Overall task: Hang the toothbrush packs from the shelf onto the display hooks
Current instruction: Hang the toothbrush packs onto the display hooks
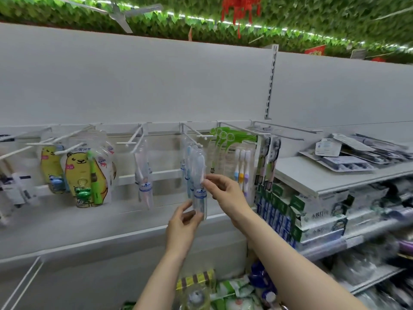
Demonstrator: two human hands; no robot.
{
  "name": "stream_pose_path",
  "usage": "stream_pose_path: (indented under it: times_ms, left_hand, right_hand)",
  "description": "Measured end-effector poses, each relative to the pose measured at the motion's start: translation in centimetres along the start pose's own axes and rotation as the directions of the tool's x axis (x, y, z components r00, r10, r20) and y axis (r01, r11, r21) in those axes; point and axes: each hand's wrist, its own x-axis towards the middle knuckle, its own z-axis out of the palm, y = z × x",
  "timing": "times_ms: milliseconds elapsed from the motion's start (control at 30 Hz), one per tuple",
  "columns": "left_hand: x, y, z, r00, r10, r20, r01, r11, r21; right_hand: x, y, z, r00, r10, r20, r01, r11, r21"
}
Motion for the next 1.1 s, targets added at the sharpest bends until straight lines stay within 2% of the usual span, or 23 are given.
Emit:
stream_pose_path:
  times_ms: [133, 200, 267, 333, 433, 533, 700, 833, 1000, 1100]
  left_hand:
    - [-1.9, -2.4, 3.0, 0.974, -0.198, -0.108, 0.21, 0.972, 0.103]
    - [-3.2, -2.1, 5.6, 0.966, -0.227, -0.119, 0.247, 0.95, 0.189]
    - [-4.7, -1.0, 8.8, 0.975, -0.203, -0.087, 0.219, 0.933, 0.286]
    - [-6.2, 0.6, 12.7, 0.992, -0.129, 0.006, 0.116, 0.907, 0.406]
    - [-8.3, 3.6, 19.0, 0.976, -0.01, 0.219, -0.119, 0.816, 0.566]
    - [-9.7, 6.9, 25.4, 0.909, 0.052, 0.414, -0.335, 0.684, 0.649]
    - [-11.6, 12.5, 34.6, 0.796, 0.184, 0.576, -0.588, 0.457, 0.667]
    - [-12.4, 16.7, 41.1, 0.722, 0.293, 0.626, -0.69, 0.371, 0.622]
    - [-11.7, 19.3, 48.6, 0.649, 0.348, 0.677, -0.76, 0.328, 0.561]
    - [-10.2, 19.6, 53.0, 0.629, 0.363, 0.688, -0.777, 0.327, 0.538]
  right_hand:
    - [-1.7, 2.6, -4.7, 0.994, 0.109, 0.004, -0.107, 0.985, -0.138]
    - [-2.7, 3.9, -8.8, 0.984, 0.177, 0.029, -0.165, 0.956, -0.243]
    - [-3.9, 5.0, -13.6, 0.973, 0.229, 0.032, -0.197, 0.894, -0.402]
    - [-5.0, 5.6, -19.3, 0.968, 0.251, 0.029, -0.183, 0.777, -0.603]
    - [-6.4, 5.4, -28.5, 0.953, 0.3, 0.031, -0.139, 0.53, -0.837]
    - [-7.9, 3.5, -37.1, 0.957, 0.29, 0.018, -0.09, 0.356, -0.93]
    - [-10.9, -0.7, -48.3, 0.986, 0.164, 0.01, -0.025, 0.208, -0.978]
    - [-12.2, -2.7, -55.2, 0.999, 0.049, -0.011, -0.021, 0.213, -0.977]
    - [-12.3, -2.8, -62.4, 0.997, -0.05, -0.064, -0.047, 0.297, -0.954]
    - [-11.2, -1.8, -66.6, 0.993, -0.065, -0.096, -0.071, 0.313, -0.947]
